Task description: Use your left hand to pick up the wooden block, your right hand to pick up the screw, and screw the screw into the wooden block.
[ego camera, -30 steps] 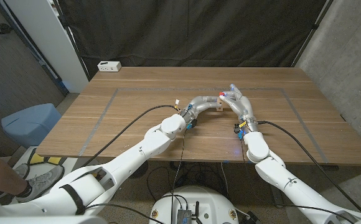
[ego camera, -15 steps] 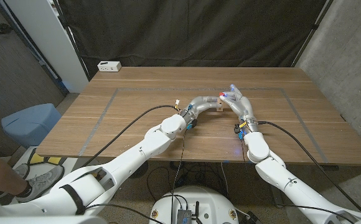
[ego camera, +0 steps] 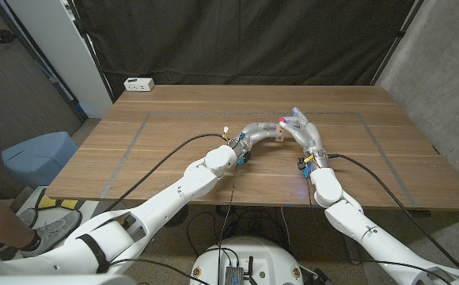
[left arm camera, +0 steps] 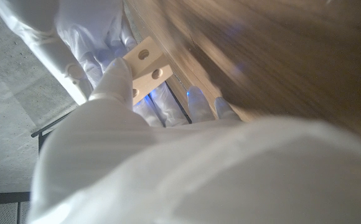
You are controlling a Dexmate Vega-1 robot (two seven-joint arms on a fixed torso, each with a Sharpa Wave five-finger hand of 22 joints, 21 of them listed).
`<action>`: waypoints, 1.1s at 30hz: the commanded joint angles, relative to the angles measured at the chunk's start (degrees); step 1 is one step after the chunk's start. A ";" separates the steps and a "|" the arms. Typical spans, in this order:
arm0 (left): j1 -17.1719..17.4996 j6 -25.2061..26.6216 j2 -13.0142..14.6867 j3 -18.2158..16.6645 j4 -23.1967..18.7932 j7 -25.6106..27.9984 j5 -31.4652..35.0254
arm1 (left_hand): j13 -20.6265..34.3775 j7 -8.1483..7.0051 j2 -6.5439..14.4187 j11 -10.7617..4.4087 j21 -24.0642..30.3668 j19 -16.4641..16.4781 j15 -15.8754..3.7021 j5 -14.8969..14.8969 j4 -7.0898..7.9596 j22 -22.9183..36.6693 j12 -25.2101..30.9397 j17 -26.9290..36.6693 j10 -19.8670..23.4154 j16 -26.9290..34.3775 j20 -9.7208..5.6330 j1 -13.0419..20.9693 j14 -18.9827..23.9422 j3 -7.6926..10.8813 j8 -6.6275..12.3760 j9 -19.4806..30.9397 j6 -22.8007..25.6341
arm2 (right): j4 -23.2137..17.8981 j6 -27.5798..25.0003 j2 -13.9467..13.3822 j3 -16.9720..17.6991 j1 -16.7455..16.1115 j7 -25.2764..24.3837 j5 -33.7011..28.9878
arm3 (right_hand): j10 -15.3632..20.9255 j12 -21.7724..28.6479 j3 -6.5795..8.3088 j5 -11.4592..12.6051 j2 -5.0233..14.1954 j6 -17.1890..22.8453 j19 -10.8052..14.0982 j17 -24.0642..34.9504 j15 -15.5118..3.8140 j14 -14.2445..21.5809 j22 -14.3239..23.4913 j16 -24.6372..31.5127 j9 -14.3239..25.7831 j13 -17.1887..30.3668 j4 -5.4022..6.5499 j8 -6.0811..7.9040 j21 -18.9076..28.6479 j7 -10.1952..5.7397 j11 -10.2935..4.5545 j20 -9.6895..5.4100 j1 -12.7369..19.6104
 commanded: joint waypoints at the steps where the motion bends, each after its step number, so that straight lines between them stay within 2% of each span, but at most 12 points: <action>1: -0.30 0.06 -0.14 0.00 0.49 -0.33 -0.29 | 1.65 1.71 0.76 -0.05 0.13 0.36 -2.96 0.49 0.26 0.15 0.12 0.04 0.62 0.01 0.29 0.12 0.48 0.02 0.42 0.12 2.23 | 0.06 -0.12 -0.24 -0.22 0.11 -0.07 -0.57 | -0.20 0.22 -0.32 0.37 0.32 0.40 -0.14 0.11 -3.14 -0.47 0.18 -0.04 0.06 0.09 0.03 0.34 0.34 0.02 -0.25 -0.87 0.35; 33: 0.13 0.16 0.32 0.18 -0.58 -0.42 -0.06 | 1.77 1.66 0.83 -0.06 0.11 0.40 -2.99 0.57 0.20 0.15 0.08 0.01 0.69 -0.04 0.30 0.26 0.52 0.02 0.43 0.13 2.28 | -0.48 -0.17 -0.43 -0.04 -0.17 -0.38 -0.69 | -0.43 0.22 -0.44 0.37 0.37 0.42 -0.39 0.16 -3.08 -0.66 0.20 0.00 -0.02 0.09 0.09 0.32 0.36 -0.07 -0.54 -0.56 0.19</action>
